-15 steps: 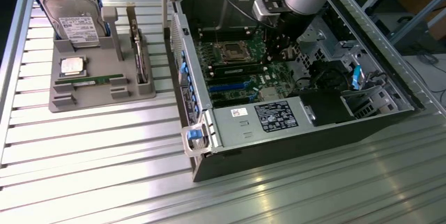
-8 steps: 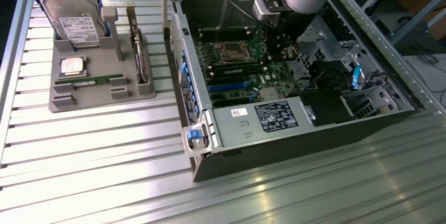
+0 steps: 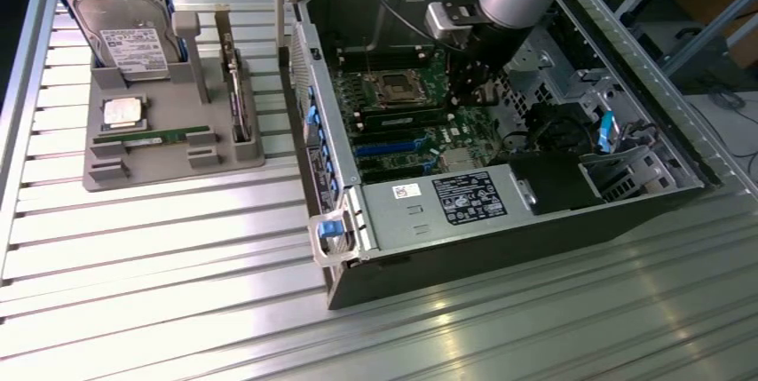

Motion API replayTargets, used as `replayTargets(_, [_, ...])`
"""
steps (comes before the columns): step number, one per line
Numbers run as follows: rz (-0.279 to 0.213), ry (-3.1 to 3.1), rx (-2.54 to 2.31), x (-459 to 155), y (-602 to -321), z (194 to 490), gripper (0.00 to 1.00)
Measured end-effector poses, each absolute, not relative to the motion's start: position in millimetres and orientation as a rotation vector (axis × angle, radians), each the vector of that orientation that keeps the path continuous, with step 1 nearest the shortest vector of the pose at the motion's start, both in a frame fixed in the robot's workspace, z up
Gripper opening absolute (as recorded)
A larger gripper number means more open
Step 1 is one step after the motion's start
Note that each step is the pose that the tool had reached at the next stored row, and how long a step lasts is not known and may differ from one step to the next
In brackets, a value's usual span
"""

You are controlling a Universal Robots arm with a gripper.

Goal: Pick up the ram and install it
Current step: 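Press down the ram until it locks into place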

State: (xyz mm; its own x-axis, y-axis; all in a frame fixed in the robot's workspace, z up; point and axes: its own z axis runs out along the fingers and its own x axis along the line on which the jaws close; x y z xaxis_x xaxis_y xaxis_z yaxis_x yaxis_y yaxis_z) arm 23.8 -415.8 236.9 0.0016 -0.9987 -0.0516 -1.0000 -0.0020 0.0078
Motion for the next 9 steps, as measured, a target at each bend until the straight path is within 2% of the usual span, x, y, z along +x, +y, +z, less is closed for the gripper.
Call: replayTargets(9, [0.065, 2.197, -2.201, 23.8, -416.0, 233.8, 0.11])
